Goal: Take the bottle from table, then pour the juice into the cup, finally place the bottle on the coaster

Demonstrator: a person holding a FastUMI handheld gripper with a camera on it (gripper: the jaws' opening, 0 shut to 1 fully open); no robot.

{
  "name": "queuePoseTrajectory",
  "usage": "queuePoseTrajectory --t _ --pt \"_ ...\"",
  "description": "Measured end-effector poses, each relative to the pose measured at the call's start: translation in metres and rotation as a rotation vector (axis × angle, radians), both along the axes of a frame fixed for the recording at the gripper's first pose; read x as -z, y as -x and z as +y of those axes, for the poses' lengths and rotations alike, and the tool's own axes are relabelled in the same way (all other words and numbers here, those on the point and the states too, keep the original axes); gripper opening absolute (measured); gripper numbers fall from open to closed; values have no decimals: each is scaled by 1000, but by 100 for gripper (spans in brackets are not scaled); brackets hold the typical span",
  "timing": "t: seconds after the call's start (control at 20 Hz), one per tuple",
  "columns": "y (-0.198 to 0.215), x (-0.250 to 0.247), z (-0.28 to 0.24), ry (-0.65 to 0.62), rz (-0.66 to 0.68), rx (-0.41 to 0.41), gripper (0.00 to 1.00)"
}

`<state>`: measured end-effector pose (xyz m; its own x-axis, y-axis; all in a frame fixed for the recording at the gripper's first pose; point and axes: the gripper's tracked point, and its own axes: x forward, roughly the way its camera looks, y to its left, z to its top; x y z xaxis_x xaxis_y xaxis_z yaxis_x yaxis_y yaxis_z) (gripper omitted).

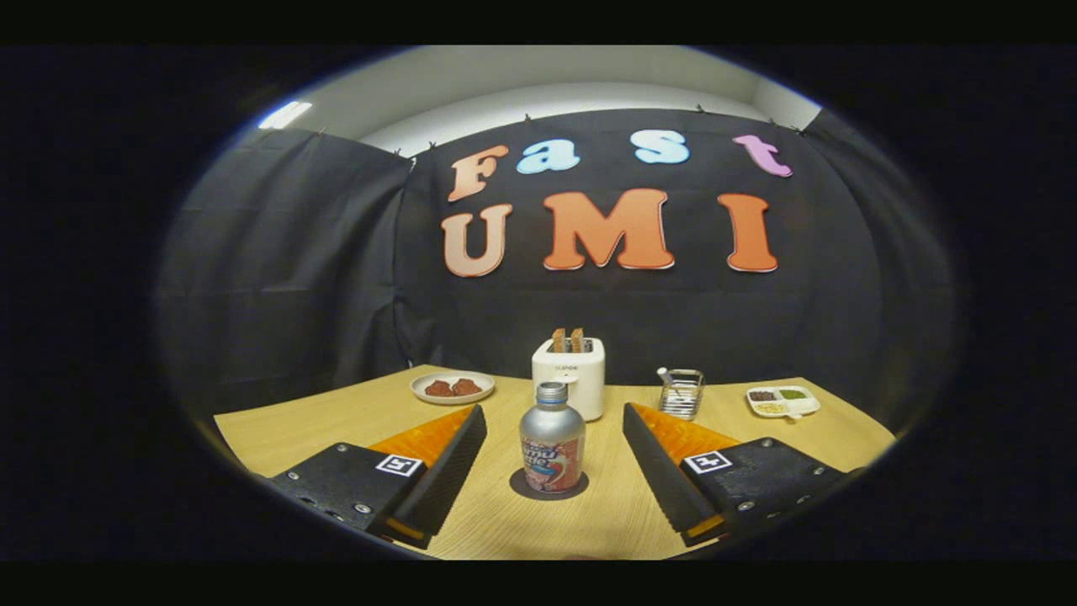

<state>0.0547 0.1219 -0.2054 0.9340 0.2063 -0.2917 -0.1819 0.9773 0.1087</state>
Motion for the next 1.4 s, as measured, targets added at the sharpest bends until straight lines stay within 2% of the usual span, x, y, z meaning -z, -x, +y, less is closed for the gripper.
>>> queuePoseTrajectory --t 0.15,0.3,0.9,1.15,1.4 --pt "17 -32 -22 7 -55 36 97" --pt "32 -43 -48 16 -87 82 97" --pt "88 -68 -118 53 -43 206 97" --pt "107 -79 -118 1 -46 216 97" --pt "111 -85 -128 34 -92 262 97"
